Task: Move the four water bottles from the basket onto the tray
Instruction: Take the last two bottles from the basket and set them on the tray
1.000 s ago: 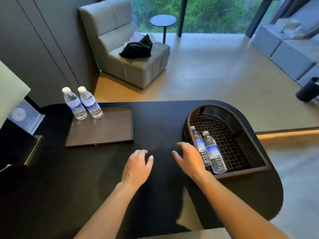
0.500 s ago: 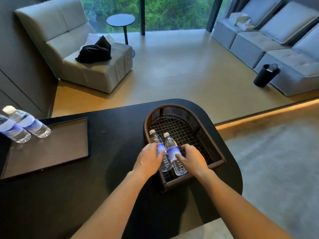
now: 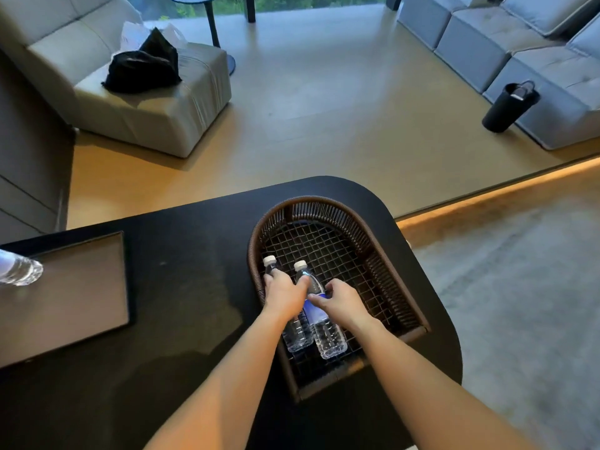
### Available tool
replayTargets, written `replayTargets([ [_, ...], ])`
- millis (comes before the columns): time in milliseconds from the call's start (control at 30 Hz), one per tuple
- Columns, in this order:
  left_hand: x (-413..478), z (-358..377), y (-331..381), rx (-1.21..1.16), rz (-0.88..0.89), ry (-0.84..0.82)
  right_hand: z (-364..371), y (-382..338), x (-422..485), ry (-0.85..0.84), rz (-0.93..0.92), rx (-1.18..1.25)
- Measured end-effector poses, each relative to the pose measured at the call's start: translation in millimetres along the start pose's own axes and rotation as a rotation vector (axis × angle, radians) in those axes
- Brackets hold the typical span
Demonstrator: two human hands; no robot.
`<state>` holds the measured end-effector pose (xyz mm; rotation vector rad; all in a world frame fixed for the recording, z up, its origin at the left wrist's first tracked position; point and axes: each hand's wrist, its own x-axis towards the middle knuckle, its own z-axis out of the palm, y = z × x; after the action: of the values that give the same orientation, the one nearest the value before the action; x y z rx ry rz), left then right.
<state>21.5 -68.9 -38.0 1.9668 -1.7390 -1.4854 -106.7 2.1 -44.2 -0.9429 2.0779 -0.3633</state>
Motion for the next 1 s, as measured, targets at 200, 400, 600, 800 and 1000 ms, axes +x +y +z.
replayTargets([
  [200, 17.8, 14.4, 0.5, 0.141, -0.014, 0.078, 8.7, 10.0, 22.0, -0.047, 0.071, 0.01],
  [400, 36.1, 22.7, 3.9, 0.21, -0.054, 0.064, -0.7, 22.2, 32.2, -0.068, 0.098, 0.063],
  [600, 51.7, 21.4, 1.4, 0.188, -0.114, -0.04, -10.0, 39.6, 31.4, -0.042, 0.115, 0.182],
  [800, 46.6, 16.4, 4.2, 0.098, -0.094, -0.022, -29.9, 38.3, 8.5, -0.002, 0.011, 0.316],
  [1000, 1.2, 11.7, 0.6, 0.065, 0.188, 0.091, -41.0, 39.8, -23.2, 0.08, -0.153, 0.32],
])
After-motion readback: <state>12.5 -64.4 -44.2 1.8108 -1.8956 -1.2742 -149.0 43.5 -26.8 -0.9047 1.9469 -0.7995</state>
